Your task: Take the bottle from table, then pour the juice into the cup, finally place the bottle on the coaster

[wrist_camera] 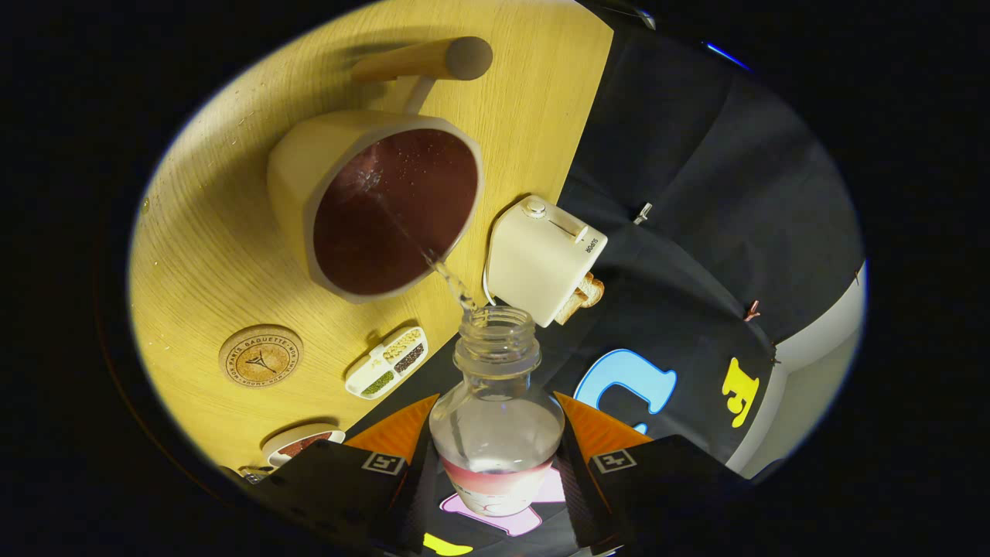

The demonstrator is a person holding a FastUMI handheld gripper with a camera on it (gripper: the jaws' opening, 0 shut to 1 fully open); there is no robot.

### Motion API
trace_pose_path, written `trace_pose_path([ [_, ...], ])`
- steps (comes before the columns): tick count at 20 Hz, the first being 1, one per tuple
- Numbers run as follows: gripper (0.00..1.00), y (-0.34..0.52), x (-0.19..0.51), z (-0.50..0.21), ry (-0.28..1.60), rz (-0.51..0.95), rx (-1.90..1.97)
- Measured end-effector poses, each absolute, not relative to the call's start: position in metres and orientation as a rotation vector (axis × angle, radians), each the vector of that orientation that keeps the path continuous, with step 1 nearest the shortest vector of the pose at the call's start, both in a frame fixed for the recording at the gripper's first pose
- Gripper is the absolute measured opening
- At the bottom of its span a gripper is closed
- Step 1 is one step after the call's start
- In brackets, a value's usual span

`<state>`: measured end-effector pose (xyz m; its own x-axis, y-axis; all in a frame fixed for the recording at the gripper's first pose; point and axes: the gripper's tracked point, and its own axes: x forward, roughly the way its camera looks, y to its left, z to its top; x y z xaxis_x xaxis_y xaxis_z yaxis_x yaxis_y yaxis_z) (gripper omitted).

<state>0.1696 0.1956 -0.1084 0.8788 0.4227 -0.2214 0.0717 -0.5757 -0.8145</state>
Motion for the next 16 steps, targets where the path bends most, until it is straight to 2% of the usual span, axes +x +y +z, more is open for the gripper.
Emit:
trace_pose_path([
  [6, 0.72, 0.2040, 0.1621, -0.1018, -0.420, 0.522, -2.186],
  [16, 0.72, 0.2006, 0.1584, -0.1047, -0.424, 0.528, -2.218],
])
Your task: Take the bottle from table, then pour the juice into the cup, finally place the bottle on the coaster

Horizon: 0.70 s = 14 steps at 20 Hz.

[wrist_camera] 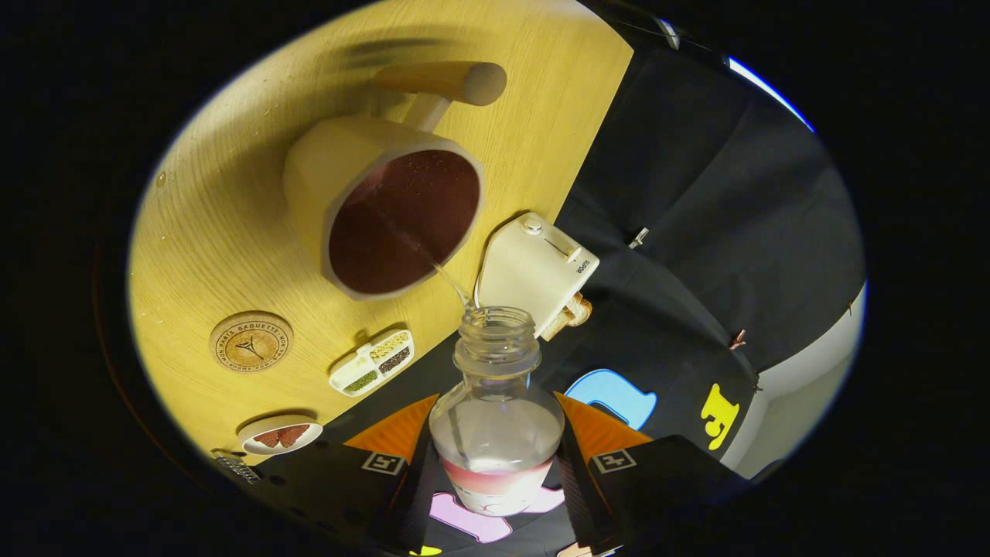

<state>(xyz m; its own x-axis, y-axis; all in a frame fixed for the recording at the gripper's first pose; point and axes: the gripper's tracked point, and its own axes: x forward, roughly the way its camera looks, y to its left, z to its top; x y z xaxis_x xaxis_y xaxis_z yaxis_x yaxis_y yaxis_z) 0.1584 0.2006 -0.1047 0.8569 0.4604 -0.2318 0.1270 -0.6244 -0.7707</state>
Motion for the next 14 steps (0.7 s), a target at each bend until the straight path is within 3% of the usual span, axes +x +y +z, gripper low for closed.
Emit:
trace_pose_path([
  [14, 0.72, 0.1968, 0.1572, -0.1101, -0.355, 0.514, -2.167],
])
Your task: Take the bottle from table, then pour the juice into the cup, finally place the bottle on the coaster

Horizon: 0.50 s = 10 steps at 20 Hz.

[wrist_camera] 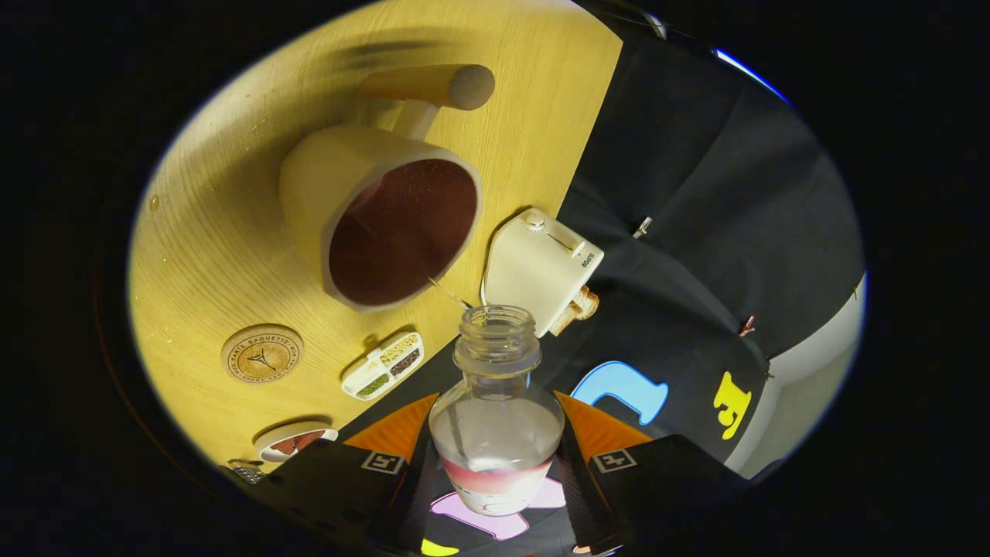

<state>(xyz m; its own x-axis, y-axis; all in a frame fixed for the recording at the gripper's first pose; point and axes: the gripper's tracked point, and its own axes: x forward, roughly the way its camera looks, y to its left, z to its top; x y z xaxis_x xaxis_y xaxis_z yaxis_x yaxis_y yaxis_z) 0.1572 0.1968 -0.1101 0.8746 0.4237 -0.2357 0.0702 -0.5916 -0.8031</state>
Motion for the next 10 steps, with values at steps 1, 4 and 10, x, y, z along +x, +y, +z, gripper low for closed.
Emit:
trace_pose_path([
  [1, 0.72, 0.195, 0.158, -0.111, -0.341, 0.512, -2.156],
  [4, 0.72, 0.186, 0.155, -0.108, -0.272, 0.490, -2.077],
  [10, 0.73, 0.171, 0.137, -0.084, -0.150, 0.439, -1.793],
])
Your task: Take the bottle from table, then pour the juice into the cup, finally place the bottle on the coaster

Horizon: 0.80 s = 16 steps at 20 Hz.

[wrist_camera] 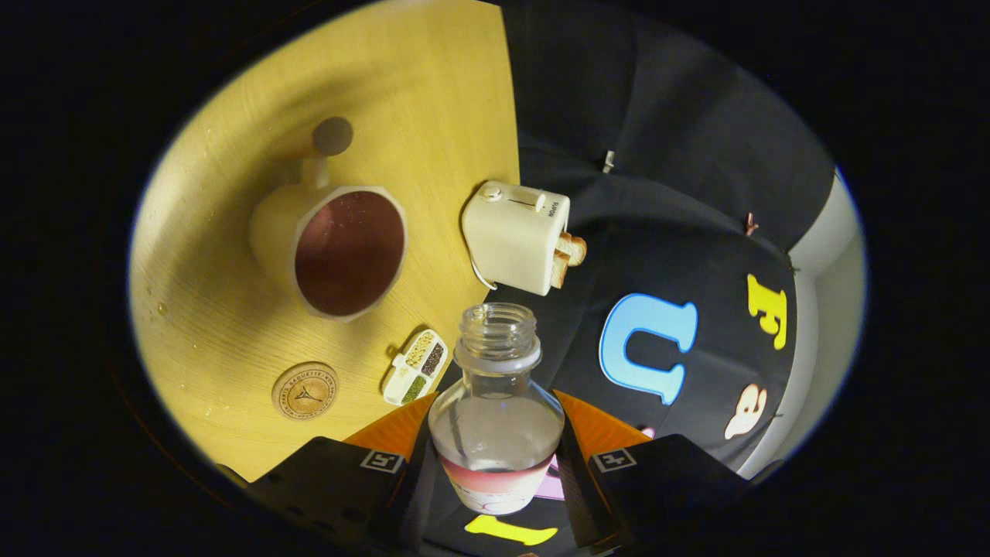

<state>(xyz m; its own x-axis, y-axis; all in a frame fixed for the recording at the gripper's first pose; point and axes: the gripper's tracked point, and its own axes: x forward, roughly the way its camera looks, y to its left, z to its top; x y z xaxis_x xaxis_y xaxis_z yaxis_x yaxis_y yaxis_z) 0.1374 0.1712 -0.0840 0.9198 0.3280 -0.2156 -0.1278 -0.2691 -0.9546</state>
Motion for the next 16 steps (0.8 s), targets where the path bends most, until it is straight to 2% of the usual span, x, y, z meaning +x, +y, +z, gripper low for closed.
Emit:
trace_pose_path([
  [11, 0.73, 0.122, 0.135, -0.050, 0.064, 0.372, -1.287],
  [16, 0.73, 0.101, 0.127, -0.044, 0.144, 0.386, -1.007],
])
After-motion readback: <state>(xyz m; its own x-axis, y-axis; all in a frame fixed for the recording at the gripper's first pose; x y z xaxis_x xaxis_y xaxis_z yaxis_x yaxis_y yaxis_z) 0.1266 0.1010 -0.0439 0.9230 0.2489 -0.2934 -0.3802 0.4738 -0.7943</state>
